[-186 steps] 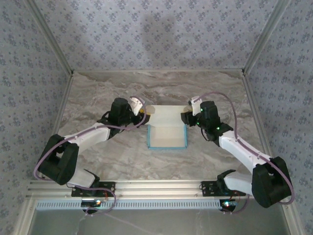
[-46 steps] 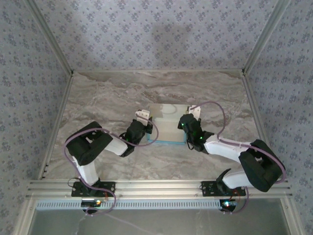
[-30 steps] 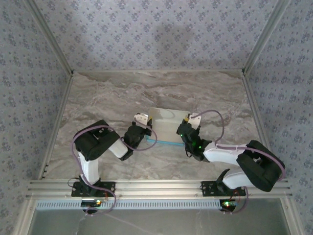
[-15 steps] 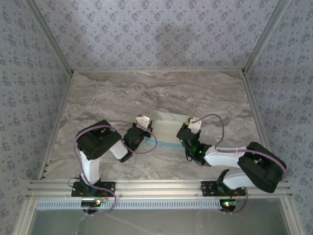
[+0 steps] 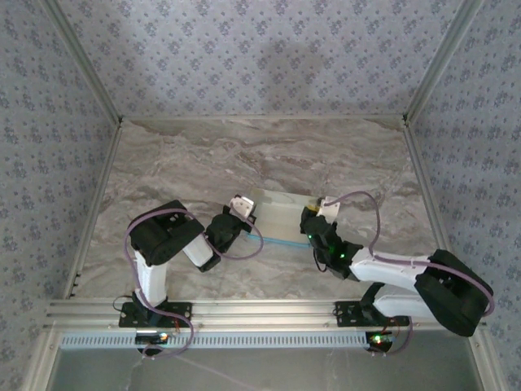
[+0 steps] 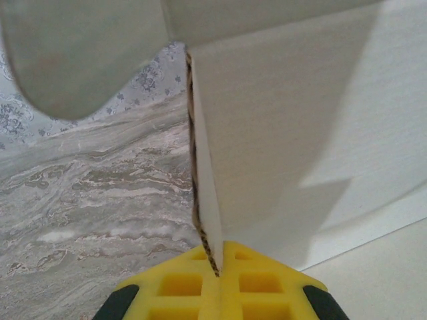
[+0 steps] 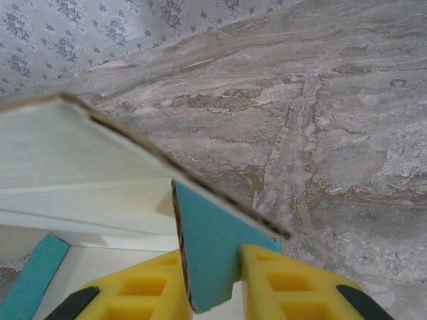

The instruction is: Fold the paper box

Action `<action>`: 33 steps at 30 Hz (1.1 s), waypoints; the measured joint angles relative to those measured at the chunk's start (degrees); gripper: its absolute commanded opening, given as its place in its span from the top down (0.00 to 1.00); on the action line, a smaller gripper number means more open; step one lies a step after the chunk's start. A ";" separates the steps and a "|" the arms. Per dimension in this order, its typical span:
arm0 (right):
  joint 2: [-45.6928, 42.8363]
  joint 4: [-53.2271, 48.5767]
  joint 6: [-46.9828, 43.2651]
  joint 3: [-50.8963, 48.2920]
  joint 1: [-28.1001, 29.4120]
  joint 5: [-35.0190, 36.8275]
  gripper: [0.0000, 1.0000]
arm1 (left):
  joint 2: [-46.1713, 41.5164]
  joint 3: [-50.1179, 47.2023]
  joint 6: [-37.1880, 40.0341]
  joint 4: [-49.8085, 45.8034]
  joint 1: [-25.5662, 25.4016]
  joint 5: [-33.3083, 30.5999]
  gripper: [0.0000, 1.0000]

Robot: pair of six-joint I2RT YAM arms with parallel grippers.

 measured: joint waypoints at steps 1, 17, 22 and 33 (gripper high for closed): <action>0.00 0.00 0.00 0.00 -0.48 -0.63 0.83 | 0.00 0.00 0.11 0.02 0.00 0.11 1.00; 7.34 8.61 6.19 -2.10 -0.39 2.82 0.93 | 0.66 -0.70 1.36 1.09 -1.88 -1.64 1.00; 4.17 6.25 6.01 -3.10 0.90 2.86 0.78 | 0.66 -1.60 2.40 1.53 -2.25 -1.88 1.00; -6.51 0.35 4.42 -7.19 1.84 -2.45 0.48 | 1.51 -1.86 6.23 2.82 -2.99 -0.81 1.00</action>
